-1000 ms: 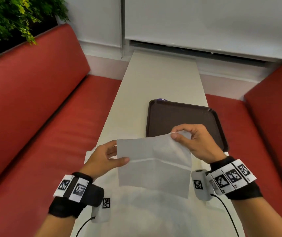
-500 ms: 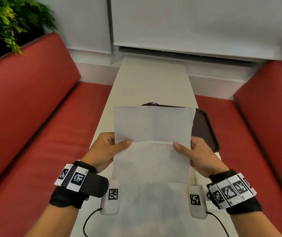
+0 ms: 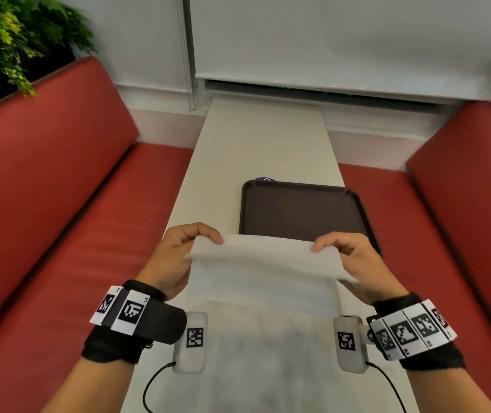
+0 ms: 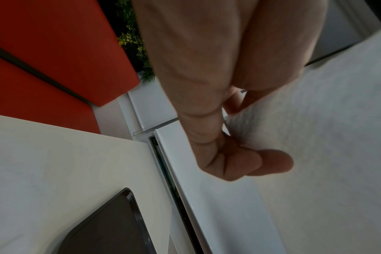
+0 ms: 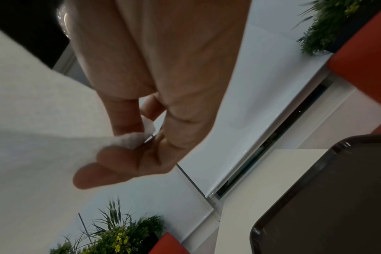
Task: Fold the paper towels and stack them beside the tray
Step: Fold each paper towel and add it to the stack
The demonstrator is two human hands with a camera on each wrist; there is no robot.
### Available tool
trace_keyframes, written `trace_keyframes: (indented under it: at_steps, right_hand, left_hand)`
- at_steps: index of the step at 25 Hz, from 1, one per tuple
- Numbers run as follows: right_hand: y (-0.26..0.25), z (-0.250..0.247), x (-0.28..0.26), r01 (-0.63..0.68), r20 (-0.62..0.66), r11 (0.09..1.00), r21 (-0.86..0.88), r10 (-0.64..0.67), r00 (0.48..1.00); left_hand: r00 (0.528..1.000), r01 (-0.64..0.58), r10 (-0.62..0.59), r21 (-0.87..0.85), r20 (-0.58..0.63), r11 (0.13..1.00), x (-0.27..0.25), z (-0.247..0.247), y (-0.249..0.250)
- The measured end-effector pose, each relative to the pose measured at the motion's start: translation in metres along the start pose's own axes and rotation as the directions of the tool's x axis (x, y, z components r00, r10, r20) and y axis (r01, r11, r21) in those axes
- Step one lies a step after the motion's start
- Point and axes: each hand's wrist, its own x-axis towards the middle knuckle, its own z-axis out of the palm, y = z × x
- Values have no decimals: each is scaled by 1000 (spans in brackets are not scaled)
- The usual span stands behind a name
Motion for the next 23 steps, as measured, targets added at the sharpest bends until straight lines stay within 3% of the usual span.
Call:
trace_keyframes:
  at_steps: [6,11,16,19,23]
  right_hand:
    - [0,-5,-16,-58,-110,993,103,69,992]
    - [20,-19,-37,-61,-299,993,104,89,950]
    - [47,-65,-82,-144,-548,987,68,157,821]
    - [63,-85,-115,-243,-629,969,-35,168,759]
    - [88,-101,-141,-391,-706,919,-52,243,665]
  left_hand:
    - [995,96,-97,-121,-2,988,-1,-2,0]
    - [997,18,-29,151,72,988,5,23,-14]
    - [981,77,-130,322,147,944,41,69,-58]
    - [988,-27,-47,463,149,886,71,115,-88]
    - [968,-179,15,652,249,737,117,183,-128]
